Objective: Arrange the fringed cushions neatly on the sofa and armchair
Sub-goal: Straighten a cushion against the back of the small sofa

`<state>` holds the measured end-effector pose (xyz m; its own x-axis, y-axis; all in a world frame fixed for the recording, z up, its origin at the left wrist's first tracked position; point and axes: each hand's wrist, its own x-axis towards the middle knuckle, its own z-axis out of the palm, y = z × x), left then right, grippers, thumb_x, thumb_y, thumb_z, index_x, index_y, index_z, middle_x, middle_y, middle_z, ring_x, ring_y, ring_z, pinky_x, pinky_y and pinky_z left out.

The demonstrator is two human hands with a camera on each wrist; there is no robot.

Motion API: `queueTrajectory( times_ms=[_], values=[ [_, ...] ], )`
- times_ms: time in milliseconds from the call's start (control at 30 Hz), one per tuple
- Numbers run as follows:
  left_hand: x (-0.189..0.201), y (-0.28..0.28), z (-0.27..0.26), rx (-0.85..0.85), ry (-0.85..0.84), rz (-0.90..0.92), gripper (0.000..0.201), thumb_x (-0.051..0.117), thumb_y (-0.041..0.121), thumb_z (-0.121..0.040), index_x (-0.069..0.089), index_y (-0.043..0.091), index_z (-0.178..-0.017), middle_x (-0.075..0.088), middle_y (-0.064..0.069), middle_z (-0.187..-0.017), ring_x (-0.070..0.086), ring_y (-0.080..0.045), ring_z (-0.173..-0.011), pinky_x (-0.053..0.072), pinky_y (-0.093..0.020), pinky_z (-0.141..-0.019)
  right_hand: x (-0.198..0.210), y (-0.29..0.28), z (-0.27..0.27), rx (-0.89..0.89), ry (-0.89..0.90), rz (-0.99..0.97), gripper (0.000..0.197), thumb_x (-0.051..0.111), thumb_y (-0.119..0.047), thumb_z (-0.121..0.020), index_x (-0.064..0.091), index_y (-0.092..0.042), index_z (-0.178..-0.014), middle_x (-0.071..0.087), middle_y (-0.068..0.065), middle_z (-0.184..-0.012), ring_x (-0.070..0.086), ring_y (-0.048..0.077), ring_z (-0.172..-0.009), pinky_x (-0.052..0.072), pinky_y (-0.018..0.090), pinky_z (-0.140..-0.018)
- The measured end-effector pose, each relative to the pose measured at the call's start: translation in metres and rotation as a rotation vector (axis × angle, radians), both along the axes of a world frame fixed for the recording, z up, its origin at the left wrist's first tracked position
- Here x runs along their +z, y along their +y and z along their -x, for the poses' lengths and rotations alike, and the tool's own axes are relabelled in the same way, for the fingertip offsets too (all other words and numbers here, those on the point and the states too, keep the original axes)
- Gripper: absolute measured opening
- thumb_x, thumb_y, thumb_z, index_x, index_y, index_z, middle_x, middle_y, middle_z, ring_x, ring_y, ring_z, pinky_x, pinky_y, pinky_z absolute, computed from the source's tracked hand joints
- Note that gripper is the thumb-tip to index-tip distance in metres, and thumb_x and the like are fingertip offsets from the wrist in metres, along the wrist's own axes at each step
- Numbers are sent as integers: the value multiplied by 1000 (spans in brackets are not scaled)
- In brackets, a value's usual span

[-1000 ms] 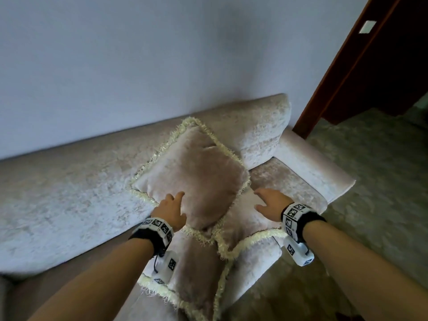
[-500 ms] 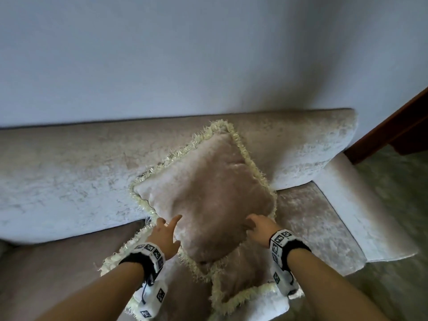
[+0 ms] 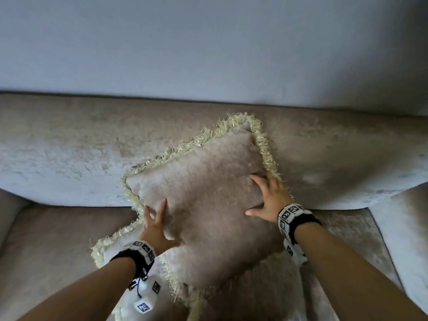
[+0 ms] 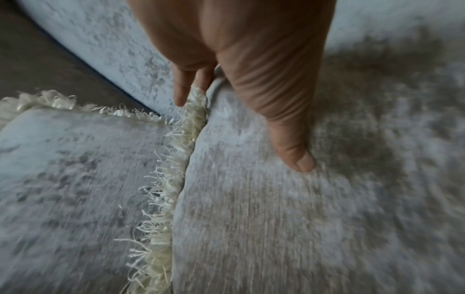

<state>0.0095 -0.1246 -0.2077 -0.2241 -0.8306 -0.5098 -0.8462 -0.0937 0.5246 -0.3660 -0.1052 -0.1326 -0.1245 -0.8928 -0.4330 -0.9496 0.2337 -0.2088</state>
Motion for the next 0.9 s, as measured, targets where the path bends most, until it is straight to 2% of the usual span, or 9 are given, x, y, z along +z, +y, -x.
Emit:
queueTrajectory(
  times_ms=[167, 267, 433, 567, 633, 700, 767, 833, 900],
  values=[
    [-25, -7, 14, 163, 14, -80, 163, 95, 48, -37, -30, 46, -141, -35, -16, -152, -12, -38, -146, 18, -55, -114, -44, -13, 24, -32, -222, 58, 119, 78, -74, -47, 6, -53, -140, 5, 11, -155, 24, 36, -140, 33, 49, -112],
    [-42, -15, 20, 224, 10, -103, 166, 96, 47, -35, -39, 51, -133, -35, -17, -152, -21, -34, -145, 14, -55, -115, -67, -15, 25, -38, -272, 137, 118, 79, -71, -48, 8, -51, -140, 11, 18, -153, 29, 38, -137, 38, 52, -108],
    [-61, -16, 24, 344, 101, -121, 166, 98, 38, -39, -44, 61, -122, 1, -26, -157, 15, -42, -144, 28, -52, -112, -81, -16, 21, -1, -267, 226, 114, 84, -60, -55, 16, -35, -142, 20, 17, -143, 37, 36, -128, 40, 45, -104],
    [-68, -10, 21, 383, 168, -112, 164, 92, 60, -26, -35, 61, -130, 17, -33, -151, 39, -48, -131, 41, -62, -101, -78, -15, 19, -29, -231, 173, 113, 84, -57, -57, 11, -38, -141, 17, 17, -144, 40, 40, -128, 39, 44, -104],
    [-58, -3, 17, 386, 234, -121, 158, 96, 36, -41, -30, 63, -132, 14, -32, -153, 57, -47, -113, 54, -59, -83, -69, -11, 14, -62, -224, 154, 112, 85, -54, -58, 11, -40, -141, 19, 16, -143, 42, 40, -126, 41, 43, -102],
    [-43, 4, 15, 366, 295, -130, 151, 90, 5, -57, -26, 64, -134, 17, -27, -154, 67, -38, -92, 60, -45, -67, -55, -6, 7, -109, -223, 138, 110, 86, -51, -60, 12, -40, -141, 22, 15, -142, 46, 40, -123, 42, 43, -100],
    [-29, 10, 11, 329, 340, -86, 148, 86, -2, -60, -23, 66, -133, 14, -14, -158, 59, -38, -114, 59, -45, -79, -39, 0, -2, -147, -214, 108, 108, 85, -50, -62, 13, -40, -142, 22, 11, -144, 48, 39, -121, 44, 44, -98],
    [-17, 12, 2, 318, 394, -47, 145, 88, 2, -58, -17, 64, -135, 6, -1, -161, 30, -33, -141, 48, -49, -101, -21, 5, -11, -166, -208, 64, 106, 84, -50, -64, 13, -42, -142, 20, 7, -147, 48, 38, -123, 46, 47, -97],
    [-7, 13, -16, 301, 424, -63, 144, 91, 7, -56, -13, 54, -144, 11, -1, -161, 26, -31, -143, 43, -49, -105, -5, 13, -25, -190, -219, 32, 102, 81, -50, -68, 13, -44, -143, 19, 5, -149, 45, 37, -127, 44, 49, -99]
  ],
)
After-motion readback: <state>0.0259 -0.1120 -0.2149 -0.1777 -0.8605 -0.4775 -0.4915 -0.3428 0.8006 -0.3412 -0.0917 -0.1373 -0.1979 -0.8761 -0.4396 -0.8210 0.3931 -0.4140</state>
